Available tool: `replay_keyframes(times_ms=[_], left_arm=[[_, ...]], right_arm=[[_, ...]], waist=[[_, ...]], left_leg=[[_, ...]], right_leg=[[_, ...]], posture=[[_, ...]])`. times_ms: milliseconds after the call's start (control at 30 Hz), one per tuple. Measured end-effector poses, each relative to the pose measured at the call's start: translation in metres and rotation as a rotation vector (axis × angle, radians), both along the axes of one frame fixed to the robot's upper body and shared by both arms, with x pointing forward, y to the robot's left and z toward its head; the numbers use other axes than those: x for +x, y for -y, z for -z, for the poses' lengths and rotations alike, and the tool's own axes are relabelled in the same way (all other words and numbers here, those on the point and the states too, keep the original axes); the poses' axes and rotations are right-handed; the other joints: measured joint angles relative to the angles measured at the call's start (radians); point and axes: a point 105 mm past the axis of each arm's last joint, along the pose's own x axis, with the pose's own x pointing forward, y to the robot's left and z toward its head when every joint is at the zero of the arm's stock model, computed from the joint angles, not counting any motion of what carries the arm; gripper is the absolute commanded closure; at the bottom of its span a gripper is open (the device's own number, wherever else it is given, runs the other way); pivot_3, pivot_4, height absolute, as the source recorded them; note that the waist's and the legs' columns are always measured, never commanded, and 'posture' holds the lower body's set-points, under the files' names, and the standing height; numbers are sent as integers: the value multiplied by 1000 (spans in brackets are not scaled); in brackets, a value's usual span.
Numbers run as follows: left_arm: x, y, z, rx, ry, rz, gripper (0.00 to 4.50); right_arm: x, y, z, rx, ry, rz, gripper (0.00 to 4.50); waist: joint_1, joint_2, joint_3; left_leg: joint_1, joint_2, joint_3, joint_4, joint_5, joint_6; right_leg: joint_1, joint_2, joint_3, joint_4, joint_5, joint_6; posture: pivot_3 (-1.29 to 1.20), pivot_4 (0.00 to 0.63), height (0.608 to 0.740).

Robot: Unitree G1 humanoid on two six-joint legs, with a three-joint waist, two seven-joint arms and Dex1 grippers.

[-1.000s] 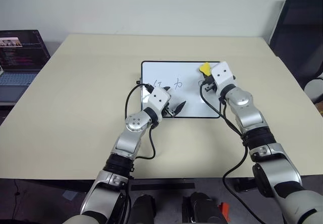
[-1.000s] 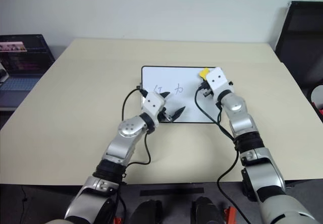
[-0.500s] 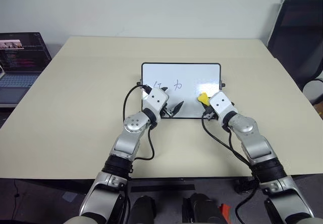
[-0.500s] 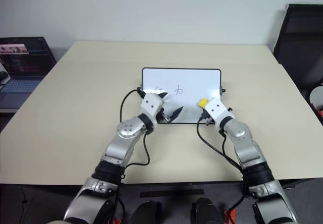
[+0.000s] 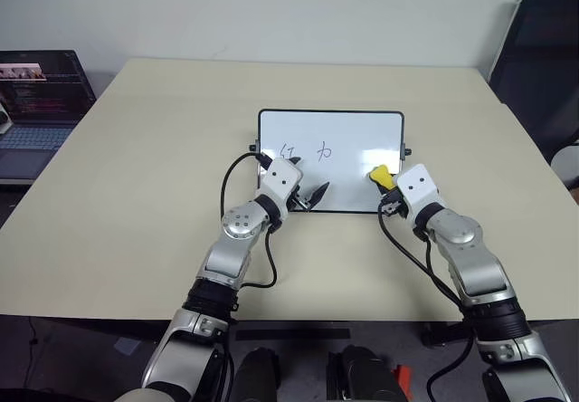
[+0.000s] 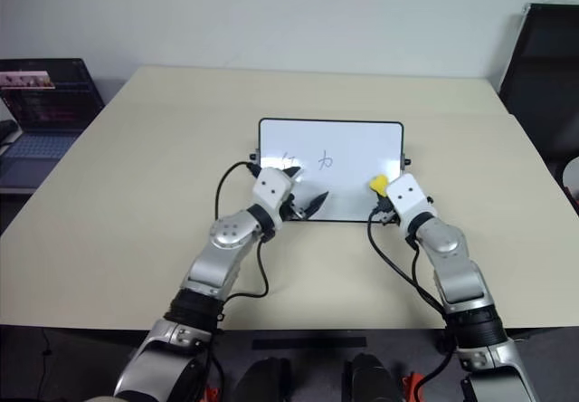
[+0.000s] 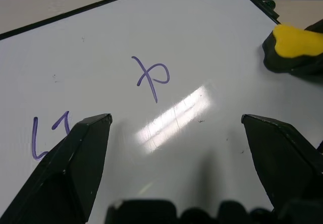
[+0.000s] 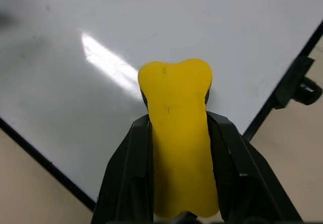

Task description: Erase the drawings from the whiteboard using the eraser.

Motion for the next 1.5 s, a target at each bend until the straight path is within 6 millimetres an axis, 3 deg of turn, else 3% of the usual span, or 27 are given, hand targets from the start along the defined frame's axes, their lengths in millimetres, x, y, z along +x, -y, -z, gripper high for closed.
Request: replay_keyframes(times_ms=[200, 333, 633, 767, 967, 1267, 1500], left_arm=[[-8, -2, 5, -3, -4, 4, 0], [-14, -5, 9, -1, -9, 2, 0], [-33, -13, 28, -26, -41, -39, 0], [-33, -12, 24, -29, -24, -42, 0], [-28, -13, 13, -32, 14, -69, 0], [-20, -21, 5, -7, 60, -148, 0], [-20, -21, 6, -6, 57, -151, 0]], right_arm=[[-13, 0, -14, -11, 115, -30, 3377], [-20, 7, -7, -39, 133, -16, 3377], [-19, 5, -13, -62, 181, -20, 3377], [-16, 4, -15, -63, 192, -24, 3377], [-5, -10, -27, -55, 217, -62, 3377], [30, -59, -64, -63, 277, -183, 3377], [51, -69, -61, -120, 246, -203, 3377]], waist=[[2, 0, 0], [2, 0, 0], [2, 0, 0], [3, 0, 0], [-1, 0, 0], [1, 0, 0], [2, 0, 0]], left_leg=[[-3, 0, 0, 0, -1, -1], [-2, 0, 0, 0, 0, -1], [-1, 1, 0, 0, 0, -1], [-1, 0, 0, 1, 0, -1], [0, 1, 0, 1, 0, -1], [-1, 0, 0, 1, 0, -1], [-1, 0, 0, 0, 0, -1]], right_leg=[[-3, 0, 0, 0, 2, -4], [-3, 0, 0, 0, 0, 0], [-2, 0, 1, 1, 0, 0], [-2, 0, 1, 1, 0, 0], [-2, 1, 1, 1, 0, -1], [-2, 0, 1, 1, 3, -5], [-2, 0, 0, 2, 3, -5]], posture=[[0, 150, 740], [0, 150, 740], [0, 150, 740], [0, 150, 740], [0, 150, 740], [0, 150, 740], [0, 150, 740]])
